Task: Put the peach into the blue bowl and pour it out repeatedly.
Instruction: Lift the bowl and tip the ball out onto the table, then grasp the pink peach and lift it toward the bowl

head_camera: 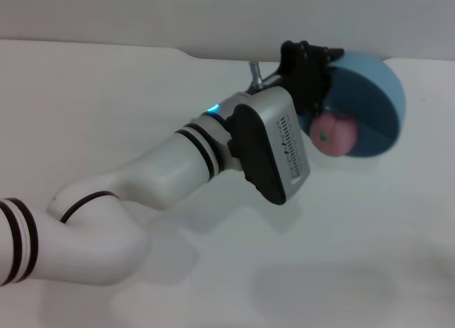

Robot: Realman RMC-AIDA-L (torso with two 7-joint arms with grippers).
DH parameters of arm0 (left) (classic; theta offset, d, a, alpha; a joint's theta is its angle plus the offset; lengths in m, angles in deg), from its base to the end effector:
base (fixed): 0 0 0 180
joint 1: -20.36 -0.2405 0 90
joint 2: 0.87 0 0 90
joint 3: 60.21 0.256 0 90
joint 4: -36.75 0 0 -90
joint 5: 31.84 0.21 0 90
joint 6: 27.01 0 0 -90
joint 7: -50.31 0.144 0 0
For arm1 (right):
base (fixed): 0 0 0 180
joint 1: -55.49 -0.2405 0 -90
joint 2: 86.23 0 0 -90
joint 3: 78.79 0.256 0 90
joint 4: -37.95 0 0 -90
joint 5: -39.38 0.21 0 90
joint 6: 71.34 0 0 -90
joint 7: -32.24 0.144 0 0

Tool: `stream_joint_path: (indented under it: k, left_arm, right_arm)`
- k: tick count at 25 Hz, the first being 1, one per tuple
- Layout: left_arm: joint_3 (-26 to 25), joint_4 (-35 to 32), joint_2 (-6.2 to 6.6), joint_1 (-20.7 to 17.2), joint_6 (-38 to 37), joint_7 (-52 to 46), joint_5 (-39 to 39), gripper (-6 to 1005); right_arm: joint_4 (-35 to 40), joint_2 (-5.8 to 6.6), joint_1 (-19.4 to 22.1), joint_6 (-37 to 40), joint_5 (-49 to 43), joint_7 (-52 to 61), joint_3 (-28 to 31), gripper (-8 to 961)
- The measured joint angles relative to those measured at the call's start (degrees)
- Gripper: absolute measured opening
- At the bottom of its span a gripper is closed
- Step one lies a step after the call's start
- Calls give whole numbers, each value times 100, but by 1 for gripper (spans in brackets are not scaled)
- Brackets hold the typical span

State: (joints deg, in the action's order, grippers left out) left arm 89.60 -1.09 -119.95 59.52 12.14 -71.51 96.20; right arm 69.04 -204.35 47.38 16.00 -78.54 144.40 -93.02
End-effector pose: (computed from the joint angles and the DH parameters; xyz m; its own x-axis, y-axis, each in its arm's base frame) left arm -0.1414 0.3517 -0.1417 0.8259 -0.5579 -0.0814 -0.3676 -0.4232 -0.8281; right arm 0.4066 0.1958 0.0348 -0.1808 -0.6593 -0.7299 -0.9744 0.0192 0.2240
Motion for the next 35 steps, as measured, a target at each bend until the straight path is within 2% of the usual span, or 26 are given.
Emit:
stream_joint_path:
  k: [1, 6, 12, 20, 24, 28, 32, 35]
  left_arm:
    - [71, 122, 0, 44, 155, 390, -178, -2]
    - [152, 289, 0, 57, 659, 992, -546, -2]
    - [397, 415, -1, 50, 1000, 1140, -563, -2]
    - [403, 433, -1, 2, 1042, 1130, -569, -2]
    - [267, 400, -1, 24, 825, 1094, -713, -2]
    - [-370, 222, 15, 71, 196, 1156, -1026, -1]
    - [-1589, -28, 57, 74, -903, 1174, -1095, -1]
    - [-2669, -232, 97, 75, -2065, 1191, -1098, -1]
  right_arm:
    - [-1, 0, -4, 0, 0, 0, 0, 486]
    - [-115, 0, -46, -39, 2, -22, -2, 486]
    - [-125, 0, -104, -44, 1, -34, -41, 486]
    - [-152, 0, -143, -50, -20, -55, -53, 485]
    - [-210, -1, -190, -54, -23, -133, -54, 485]
    - [-303, -3, -324, -66, -26, -373, -53, 485]
    - [-402, -6, -557, -110, -29, -499, -68, 485]
    - [-417, -8, -761, -118, -30, -581, -80, 485]
